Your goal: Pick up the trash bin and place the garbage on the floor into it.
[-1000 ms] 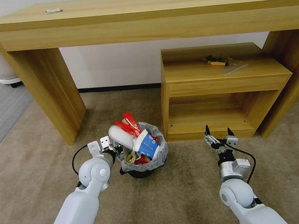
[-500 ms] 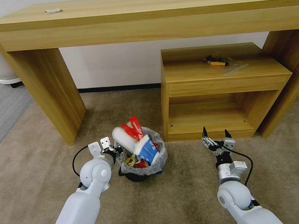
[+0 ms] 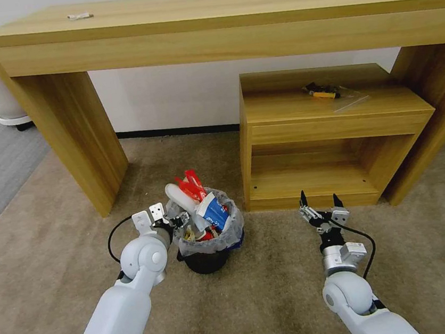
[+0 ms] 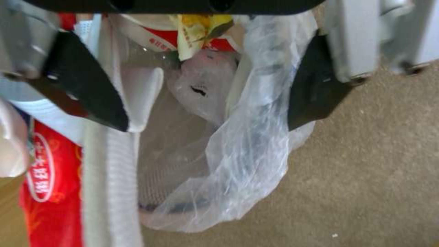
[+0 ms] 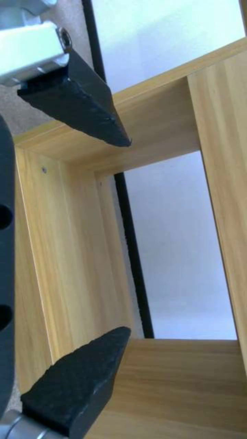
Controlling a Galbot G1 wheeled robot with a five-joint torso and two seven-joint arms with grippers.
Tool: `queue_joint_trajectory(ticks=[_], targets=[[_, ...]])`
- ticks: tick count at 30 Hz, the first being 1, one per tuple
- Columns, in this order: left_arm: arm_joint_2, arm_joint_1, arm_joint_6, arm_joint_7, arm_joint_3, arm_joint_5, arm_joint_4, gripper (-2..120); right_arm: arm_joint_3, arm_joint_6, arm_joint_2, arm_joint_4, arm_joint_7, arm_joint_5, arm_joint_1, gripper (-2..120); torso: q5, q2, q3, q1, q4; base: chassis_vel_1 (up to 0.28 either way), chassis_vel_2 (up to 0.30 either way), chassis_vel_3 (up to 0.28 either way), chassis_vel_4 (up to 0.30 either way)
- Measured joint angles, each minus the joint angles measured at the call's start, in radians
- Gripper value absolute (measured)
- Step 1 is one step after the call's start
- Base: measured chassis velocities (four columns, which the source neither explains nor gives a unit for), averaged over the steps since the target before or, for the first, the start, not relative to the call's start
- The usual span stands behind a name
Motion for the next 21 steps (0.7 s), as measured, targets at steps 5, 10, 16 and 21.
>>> queue_joint_trajectory(ticks=[5,10,16,21], targets=[[-0.006,0.006,-0.001,0.006,-0.008,0.022,-0.007,99,-0.004,0.001,0.005,-0.001,-0.001,-0.005,0.001,100,-0.0001,0.000,0.000,0.000,0.0000,0.000,0.000,0.000,0.000],[-0.004,0.018,-0.003,0.014,-0.020,0.038,-0.019,100,-0.012,0.002,0.006,-0.004,-0.001,-0.008,0.006,100,-0.0001,0.000,0.000,0.000,0.0001,0.000,0.000,0.000,0.000],[-0.004,0.034,-0.016,0.033,-0.042,0.066,-0.036,100,-0.025,0.002,0.009,-0.005,0.002,-0.004,0.023,100,0.0000,0.000,0.000,0.000,0.0001,0.000,0.000,0.000,0.000],[-0.009,0.041,-0.045,0.059,-0.054,0.102,-0.036,100,-0.027,0.002,0.008,-0.002,0.003,0.009,0.027,100,0.0000,0.000,0.000,0.000,-0.0001,0.000,0.000,0.000,0.000]])
